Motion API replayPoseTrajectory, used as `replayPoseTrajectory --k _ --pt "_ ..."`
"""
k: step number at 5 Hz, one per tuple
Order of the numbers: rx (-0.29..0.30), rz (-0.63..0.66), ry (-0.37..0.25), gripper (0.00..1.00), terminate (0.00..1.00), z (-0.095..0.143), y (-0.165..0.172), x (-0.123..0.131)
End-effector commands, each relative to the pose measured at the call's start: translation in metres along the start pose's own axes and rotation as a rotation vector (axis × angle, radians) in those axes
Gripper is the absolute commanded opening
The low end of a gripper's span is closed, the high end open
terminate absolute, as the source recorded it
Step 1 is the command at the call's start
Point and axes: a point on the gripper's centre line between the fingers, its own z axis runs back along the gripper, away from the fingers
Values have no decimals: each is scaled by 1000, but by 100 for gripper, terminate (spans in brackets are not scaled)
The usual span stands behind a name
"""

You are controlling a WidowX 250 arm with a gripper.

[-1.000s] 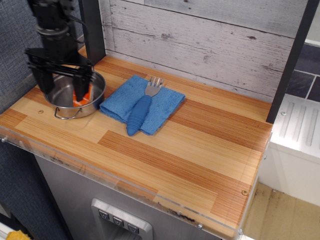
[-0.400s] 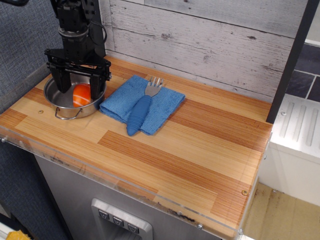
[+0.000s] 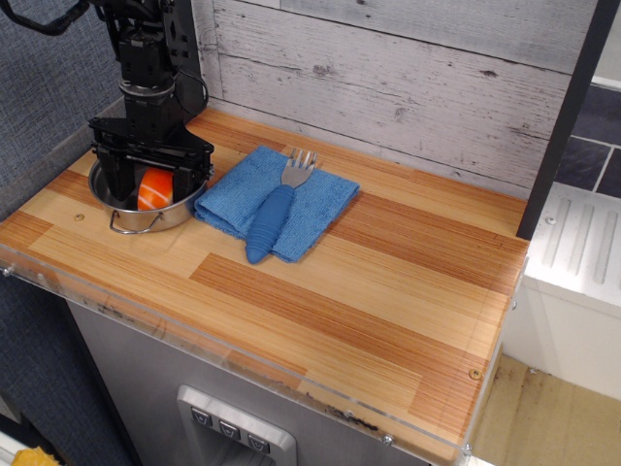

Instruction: Put the sushi to the right of the towel

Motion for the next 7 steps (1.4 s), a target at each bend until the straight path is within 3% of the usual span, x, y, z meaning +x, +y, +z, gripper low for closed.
replayPoseTrajectory --k 1,2,3,4,5,7 --pt "-7 33 -121 0 0 52 8 3" --pt "4 82 -173 0 0 79 15 -2" --pt "10 78 -211 0 0 102 0 -10" --pt "-62 -1 -203 0 0 104 -46 -13" --pt "-92 -83 -195 0 0 100 -96 -24" --pt "-99 -157 -173 0 0 82 -192 -40"
